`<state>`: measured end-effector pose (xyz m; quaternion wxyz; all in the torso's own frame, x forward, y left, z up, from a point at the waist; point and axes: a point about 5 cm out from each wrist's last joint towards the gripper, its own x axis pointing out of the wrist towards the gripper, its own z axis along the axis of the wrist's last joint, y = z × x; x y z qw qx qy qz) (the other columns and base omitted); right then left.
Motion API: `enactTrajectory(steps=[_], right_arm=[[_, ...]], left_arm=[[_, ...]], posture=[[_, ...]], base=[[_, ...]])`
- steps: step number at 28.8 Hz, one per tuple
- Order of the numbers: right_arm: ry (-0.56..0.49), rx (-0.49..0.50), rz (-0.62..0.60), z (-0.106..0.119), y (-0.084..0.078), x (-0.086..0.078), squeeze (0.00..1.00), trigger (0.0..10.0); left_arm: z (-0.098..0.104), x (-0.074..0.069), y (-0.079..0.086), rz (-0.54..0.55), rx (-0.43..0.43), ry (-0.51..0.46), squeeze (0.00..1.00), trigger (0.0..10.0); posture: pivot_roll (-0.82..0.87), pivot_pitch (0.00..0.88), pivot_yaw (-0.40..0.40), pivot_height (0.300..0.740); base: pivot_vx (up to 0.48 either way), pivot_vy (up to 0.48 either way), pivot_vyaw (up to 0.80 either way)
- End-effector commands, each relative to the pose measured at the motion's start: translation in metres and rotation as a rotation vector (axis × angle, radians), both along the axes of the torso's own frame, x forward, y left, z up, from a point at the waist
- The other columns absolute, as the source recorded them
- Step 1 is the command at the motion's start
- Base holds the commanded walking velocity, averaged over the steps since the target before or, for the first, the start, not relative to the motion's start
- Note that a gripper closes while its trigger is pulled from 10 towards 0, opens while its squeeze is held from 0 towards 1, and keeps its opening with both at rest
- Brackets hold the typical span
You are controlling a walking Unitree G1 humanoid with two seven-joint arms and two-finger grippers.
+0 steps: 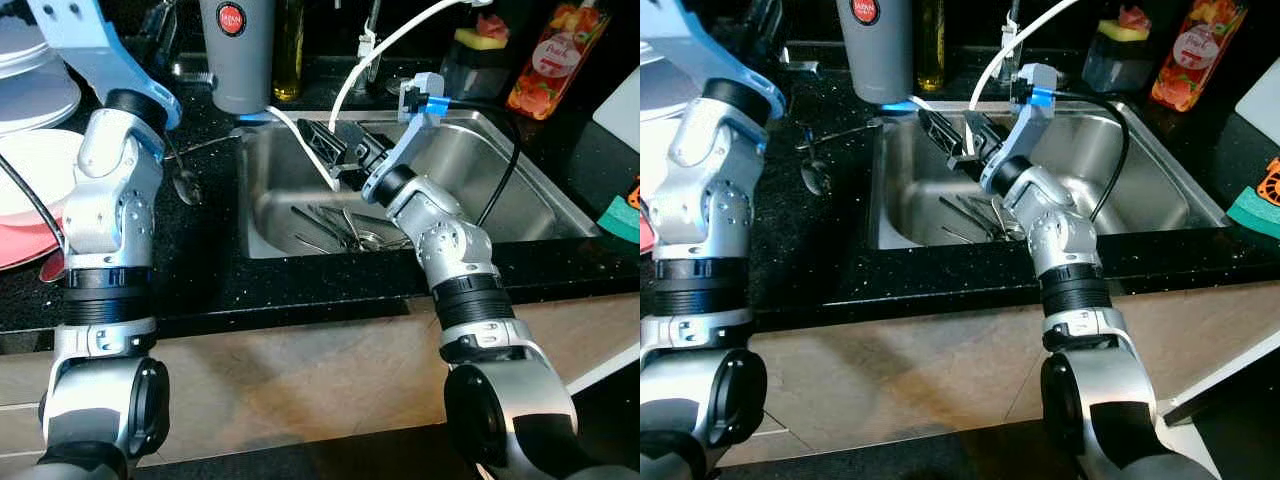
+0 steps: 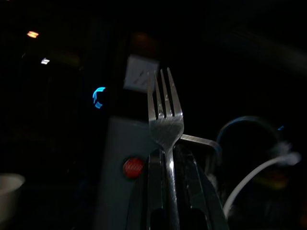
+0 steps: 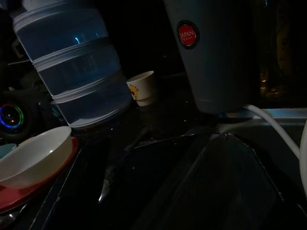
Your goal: Kitchen organization
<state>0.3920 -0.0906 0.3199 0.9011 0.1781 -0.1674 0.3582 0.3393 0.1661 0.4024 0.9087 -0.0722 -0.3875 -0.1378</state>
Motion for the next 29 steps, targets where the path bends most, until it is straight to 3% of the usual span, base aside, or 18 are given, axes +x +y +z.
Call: enactTrajectory(steps=[1,3,6,7,8,9,11,15,22,23,24,25,29], right_arm=[[-0.003,0.020,0.010,0.002,0.000,-0.002,0.00,10.0],[-0.006,0.034,0.010,0.004,0.000,-0.002,0.00,10.0],[-0.008,0.071,0.019,0.008,0.001,-0.004,0.00,10.0],[-0.009,0.083,0.020,0.010,0.001,-0.005,0.85,10.0],[-0.010,0.090,0.020,0.011,0.001,-0.006,0.85,10.0],[-0.014,0.100,0.029,0.013,0.002,-0.007,1.00,10.0],[-0.016,0.106,0.036,0.015,0.002,-0.008,1.00,10.0],[-0.047,0.140,0.061,0.028,0.004,-0.013,1.00,10.0],[-0.083,0.146,0.117,0.043,0.012,-0.023,1.00,10.0],[-0.093,0.136,0.138,0.047,0.016,-0.026,0.24,10.0],[-0.096,0.131,0.148,0.048,0.017,-0.028,0.24,10.0],[-0.100,0.125,0.157,0.049,0.018,-0.029,0.00,10.0],[-0.109,0.101,0.183,0.050,0.023,-0.034,0.00,10.0]], left_arm=[[0.000,-0.005,-0.006,-0.057,0.010,-0.027,0.00,0.0],[-0.006,-0.006,-0.009,-0.120,0.004,-0.010,0.00,0.0],[-0.019,-0.008,-0.013,-0.309,-0.093,0.031,0.00,0.0],[-0.024,-0.010,-0.013,-0.365,-0.114,0.041,0.00,0.0],[-0.027,-0.011,-0.013,-0.396,-0.124,0.044,0.00,0.0],[-0.032,-0.011,-0.014,-0.431,-0.123,0.058,0.00,0.0],[-0.034,-0.011,-0.014,-0.450,-0.120,0.068,0.00,0.0],[-0.053,-0.010,-0.018,-0.376,0.112,0.122,0.00,0.0],[-0.062,-0.011,-0.021,-0.417,0.146,0.157,0.00,0.0],[-0.064,-0.011,-0.022,-0.420,0.163,0.168,0.00,0.0],[-0.065,-0.011,-0.023,-0.423,0.171,0.173,0.00,0.0],[-0.066,-0.011,-0.024,-0.424,0.186,0.176,0.00,0.0],[-0.071,-0.010,-0.031,-0.433,0.246,0.187,0.00,0.0]], posture=[[-0.01,0.165,-0.038,0.740],[-0.01,0.159,-0.037,0.740],[-0.01,0.155,-0.035,0.740],[-0.01,0.154,-0.034,0.740],[-0.01,0.154,-0.034,0.740],[-0.01,0.154,-0.034,0.740],[-0.01,0.154,-0.034,0.740],[-0.01,0.155,-0.033,0.740],[-0.01,0.161,-0.033,0.740],[-0.01,0.161,-0.033,0.740],[-0.01,0.161,-0.033,0.740],[-0.01,0.162,-0.033,0.740],[-0.01,0.162,-0.034,0.740]], base=[[0.000,0.000,0.00],[0.000,0.000,0.00],[0.000,0.000,0.00],[0.000,0.000,0.00],[0.000,0.000,0.00],[0.000,0.000,0.00],[0.000,0.000,0.00],[0.000,0.000,0.00],[0.000,0.000,0.00],[0.000,0.000,0.00],[0.000,0.000,0.00],[0.000,0.000,0.00],[0.000,0.000,0.00]])
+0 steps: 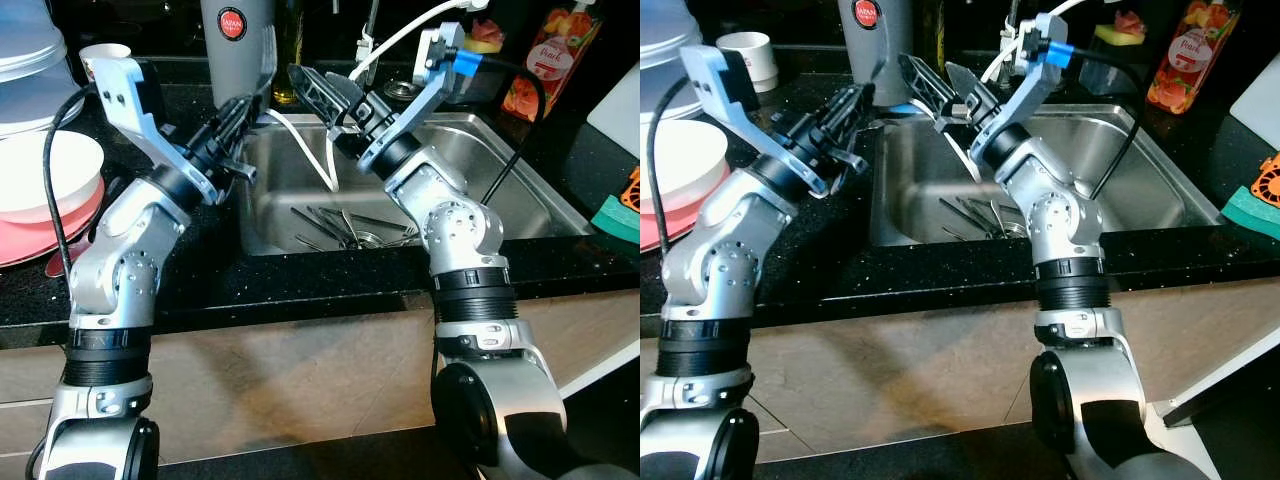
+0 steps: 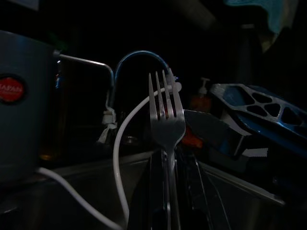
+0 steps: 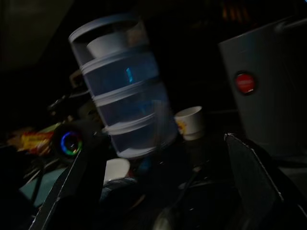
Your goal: Kitchen organization
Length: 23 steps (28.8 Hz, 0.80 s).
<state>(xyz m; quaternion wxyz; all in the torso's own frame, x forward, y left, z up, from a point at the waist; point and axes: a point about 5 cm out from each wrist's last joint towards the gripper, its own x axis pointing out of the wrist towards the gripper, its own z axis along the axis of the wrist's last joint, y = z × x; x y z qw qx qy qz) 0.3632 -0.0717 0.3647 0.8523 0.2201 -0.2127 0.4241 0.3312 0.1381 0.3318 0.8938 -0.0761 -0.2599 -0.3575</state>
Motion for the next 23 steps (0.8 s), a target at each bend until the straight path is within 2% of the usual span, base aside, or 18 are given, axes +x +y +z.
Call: enactTrajectory(steps=[1,4,8,12,13,15,16,23], right_arm=[[-0.022,-0.017,0.037,0.004,0.006,-0.006,0.00,10.0],[-0.024,-0.029,0.045,0.003,0.008,-0.007,0.00,10.0],[-0.031,-0.102,0.044,-0.002,0.014,-0.009,0.00,10.0],[-0.013,-0.138,0.018,-0.007,0.016,-0.007,0.00,10.0],[0.002,-0.127,0.006,-0.008,0.014,-0.004,0.00,0.6],[0.002,-0.127,0.006,-0.008,0.014,-0.004,0.00,0.6],[0.018,-0.116,-0.005,-0.008,0.012,-0.002,0.00,0.0],[0.053,-0.100,-0.026,-0.011,0.008,0.002,0.00,0.0]], left_arm=[[-0.002,-0.001,-0.006,-0.009,0.067,-0.017,0.00,0.0],[-0.004,0.001,-0.008,0.003,0.085,-0.015,0.00,0.0],[-0.010,0.003,-0.016,0.016,0.179,-0.030,0.00,0.0],[-0.011,0.002,-0.020,0.004,0.215,-0.043,0.00,0.0],[-0.011,0.002,-0.020,0.008,0.219,-0.046,0.00,0.0],[-0.011,0.002,-0.020,0.008,0.219,-0.046,0.00,0.0],[-0.011,0.002,-0.020,0.011,0.221,-0.049,0.00,0.0],[-0.011,0.003,-0.020,0.017,0.235,-0.058,0.00,0.0]], posture=[[-0.01,0.164,-0.036,0.740],[-0.01,0.165,-0.036,0.740],[-0.01,0.167,-0.037,0.740],[-0.01,0.171,-0.035,0.740],[-0.01,0.172,-0.036,0.740],[-0.01,0.172,-0.036,0.740],[-0.01,0.172,-0.036,0.740],[-0.01,0.172,-0.036,0.740]], base=[[0.000,0.000,0.00],[0.000,0.000,0.00],[0.000,0.000,0.00],[0.000,0.000,0.00],[0.000,0.000,0.00],[0.000,0.000,0.00],[0.000,0.000,0.00],[0.000,0.000,0.00]])
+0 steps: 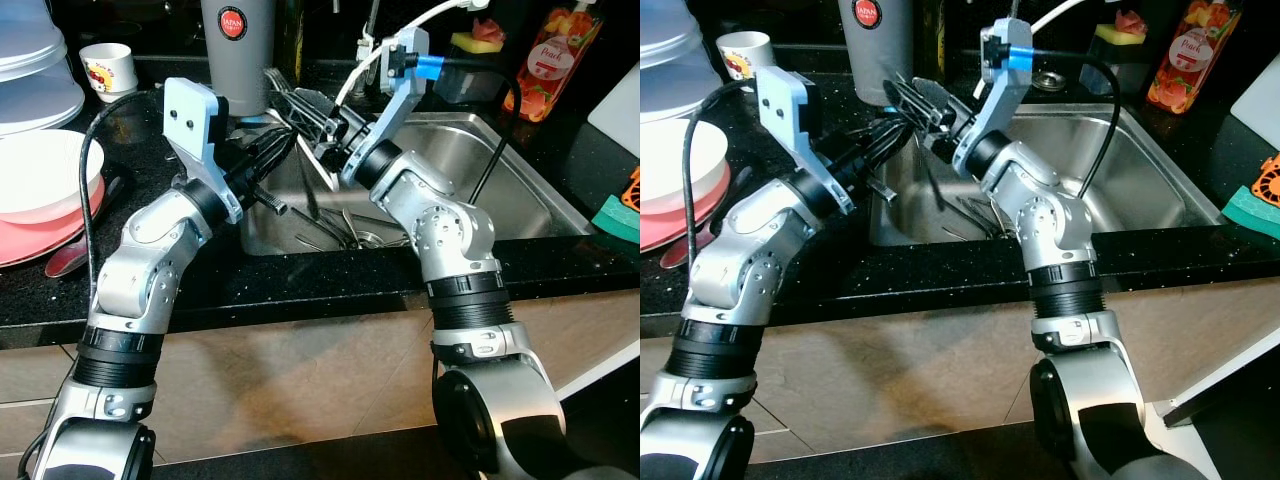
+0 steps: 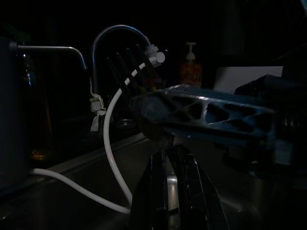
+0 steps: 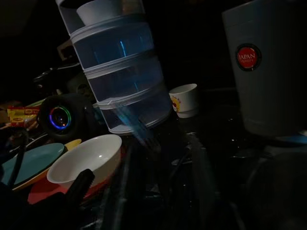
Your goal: Kitchen organization
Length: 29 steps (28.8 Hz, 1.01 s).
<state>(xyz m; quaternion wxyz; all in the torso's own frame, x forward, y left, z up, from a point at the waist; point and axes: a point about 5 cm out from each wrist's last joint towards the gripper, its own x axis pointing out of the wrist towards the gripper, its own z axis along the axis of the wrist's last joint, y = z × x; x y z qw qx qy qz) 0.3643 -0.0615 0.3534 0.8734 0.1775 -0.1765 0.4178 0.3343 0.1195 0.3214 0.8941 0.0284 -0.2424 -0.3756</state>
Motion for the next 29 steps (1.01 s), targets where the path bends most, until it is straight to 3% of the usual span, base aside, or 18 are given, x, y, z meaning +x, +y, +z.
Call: enactTrajectory(steps=[1,18,19,20,24,25,27,28,29], right_arm=[[0.019,0.011,-0.002,0.000,-0.002,0.001,0.00,0.0],[0.030,0.041,-0.078,0.003,-0.015,0.009,0.00,0.0],[0.030,0.042,-0.084,0.003,-0.017,0.010,0.00,0.0],[0.029,0.042,-0.095,0.004,-0.019,0.011,0.00,0.0],[0.025,0.032,-0.131,0.003,-0.025,0.014,0.00,0.0],[0.025,0.025,-0.161,0.002,-0.029,0.016,0.00,0.0],[0.027,0.025,-0.172,0.001,-0.031,0.017,0.00,0.0],[0.030,0.026,-0.184,0.000,-0.033,0.018,0.00,0.0],[0.034,0.028,-0.197,-0.002,-0.035,0.020,0.00,0.0]], left_arm=[[0.000,0.000,-0.001,-0.002,0.030,-0.015,0.00,0.0],[0.001,0.001,0.002,0.050,0.051,-0.039,0.00,0.0],[0.001,0.004,0.005,0.091,0.046,-0.034,0.05,7.5],[0.001,0.007,0.008,0.122,0.039,-0.021,1.00,10.0],[0.001,0.013,0.015,0.180,0.047,-0.012,1.00,10.0],[0.003,0.015,0.023,0.254,0.044,-0.035,1.00,10.0],[0.004,0.016,0.026,0.282,0.034,-0.041,1.00,10.0],[0.005,0.017,0.030,0.297,0.019,-0.041,0.15,10.0],[0.005,0.017,0.033,0.306,0.000,-0.039,0.00,10.0]], posture=[[-0.01,0.176,-0.037,0.740],[-0.01,0.175,-0.033,0.740],[-0.01,0.175,-0.033,0.740],[-0.01,0.175,-0.033,0.740],[-0.01,0.177,-0.031,0.740],[-0.01,0.177,-0.031,0.740],[-0.01,0.177,-0.031,0.740],[-0.01,0.177,-0.031,0.740],[-0.01,0.177,-0.031,0.740]], base=[[0.000,0.000,0.00],[0.000,0.000,0.00],[0.000,0.000,0.00],[0.000,0.000,0.00],[0.000,0.000,0.00],[0.000,0.000,0.00],[0.000,0.000,0.00],[0.000,0.000,0.00],[0.000,0.000,0.00]])
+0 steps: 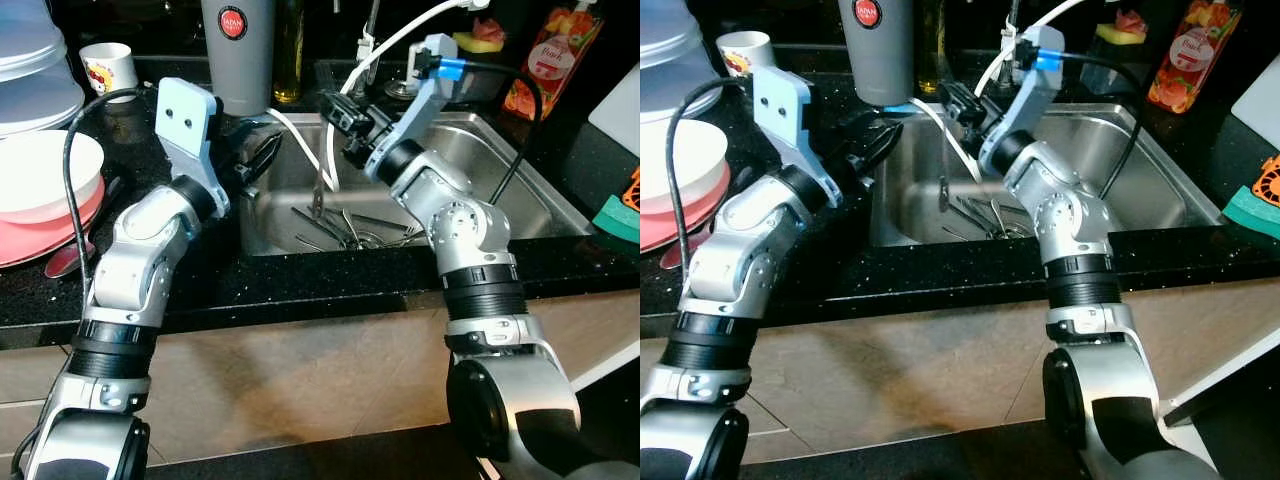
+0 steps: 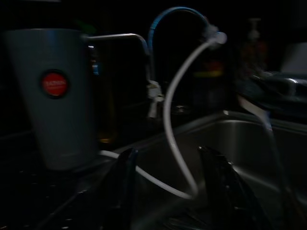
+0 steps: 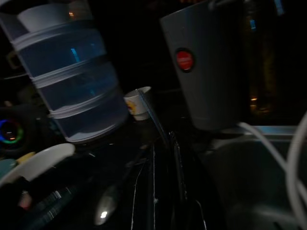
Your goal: Kitchen organization
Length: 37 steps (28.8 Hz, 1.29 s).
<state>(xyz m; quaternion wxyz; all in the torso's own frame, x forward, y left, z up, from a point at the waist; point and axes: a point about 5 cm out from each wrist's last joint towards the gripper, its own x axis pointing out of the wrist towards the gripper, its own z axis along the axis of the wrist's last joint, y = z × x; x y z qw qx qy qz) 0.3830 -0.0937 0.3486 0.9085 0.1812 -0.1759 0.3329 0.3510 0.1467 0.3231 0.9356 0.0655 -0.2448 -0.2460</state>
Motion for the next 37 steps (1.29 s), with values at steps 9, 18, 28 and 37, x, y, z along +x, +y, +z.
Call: enactTrajectory(steps=[9,18,28,37], right_arm=[[0.070,-0.143,-0.109,-0.049,-0.002,0.015,0.00,0.0],[0.188,-0.288,-0.137,-0.106,0.003,0.017,0.00,10.0],[0.187,-0.307,-0.149,-0.113,0.001,0.019,0.00,10.0],[0.172,-0.326,-0.161,-0.112,0.001,0.020,0.00,10.0]], left_arm=[[-0.028,-0.007,-0.016,-0.183,0.140,0.126,0.00,10.0],[-0.072,-0.010,-0.031,-0.233,0.359,0.324,0.00,10.0],[-0.074,-0.006,-0.020,-0.156,0.376,0.359,0.00,10.0],[-0.067,-0.002,-0.016,-0.076,0.334,0.360,0.00,10.0]], posture=[[-0.01,0.172,-0.032,0.740],[-0.01,0.163,-0.036,0.740],[-0.01,0.161,-0.035,0.740],[-0.01,0.161,-0.038,0.740]], base=[[0.000,0.000,0.00],[0.000,0.000,0.00],[0.000,0.000,0.00],[0.000,0.000,0.00]])
